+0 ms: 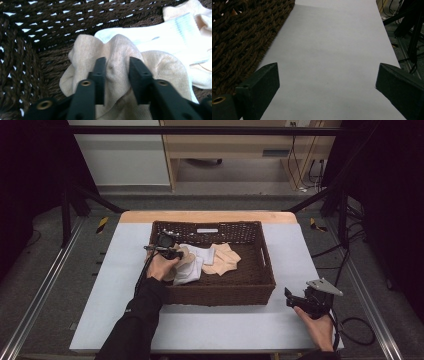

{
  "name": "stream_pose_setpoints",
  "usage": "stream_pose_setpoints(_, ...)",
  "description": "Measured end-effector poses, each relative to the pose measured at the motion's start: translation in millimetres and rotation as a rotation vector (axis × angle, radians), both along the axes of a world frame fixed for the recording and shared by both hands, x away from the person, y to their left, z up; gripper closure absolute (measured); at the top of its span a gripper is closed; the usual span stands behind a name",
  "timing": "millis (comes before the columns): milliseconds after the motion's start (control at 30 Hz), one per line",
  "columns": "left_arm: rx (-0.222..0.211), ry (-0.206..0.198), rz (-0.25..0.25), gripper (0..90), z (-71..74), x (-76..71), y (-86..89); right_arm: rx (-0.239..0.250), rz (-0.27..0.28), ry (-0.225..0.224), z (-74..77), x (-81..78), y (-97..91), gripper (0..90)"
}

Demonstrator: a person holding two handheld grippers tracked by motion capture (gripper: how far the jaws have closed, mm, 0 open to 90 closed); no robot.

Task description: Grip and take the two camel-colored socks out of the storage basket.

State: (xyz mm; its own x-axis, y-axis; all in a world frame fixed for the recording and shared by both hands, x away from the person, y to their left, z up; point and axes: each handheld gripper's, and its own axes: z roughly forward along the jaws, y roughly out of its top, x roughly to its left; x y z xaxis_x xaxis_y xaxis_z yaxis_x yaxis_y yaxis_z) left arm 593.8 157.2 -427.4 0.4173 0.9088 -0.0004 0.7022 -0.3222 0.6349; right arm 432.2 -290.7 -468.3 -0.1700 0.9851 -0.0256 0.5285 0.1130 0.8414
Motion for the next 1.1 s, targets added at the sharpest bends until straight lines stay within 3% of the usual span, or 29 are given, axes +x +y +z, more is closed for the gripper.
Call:
stream_pose_setpoints(100, -0.006, 0.006, 0.004, 78.6, 2.2, -0.5, 1.6, 0.0, -0.001, 0.0, 0.0, -0.1, 0.1, 5.4)
stream_pose_setpoints(233, -0.02, -0.005, 0.005, 82.2, 5.2, -1.5, 3.3, 0.0, -0.001, 0.0, 0.1, 0.0, -0.1, 5.4)
stream_pose_setpoints(467, -0.084, -0.091, -0.013, 83.1, 18.5, -7.1, 5.6, 0.003, 0.0, 0.0, 0.3, -0.2, -0.3, 5.5)
stream_pose_setpoints(733, -0.149, -0.221, -0.017, 83.2, 41.7, -20.6, 14.1, 0.001, -0.002, 0.002, 0.2, 0.0, -0.3, 5.5)
stream_pose_setpoints(1100, -0.233, -0.32, -0.069, 83.4, 75.5, -44.7, 24.6, -0.001, -0.007, 0.002, 0.3, -0.2, -0.5, 5.5)
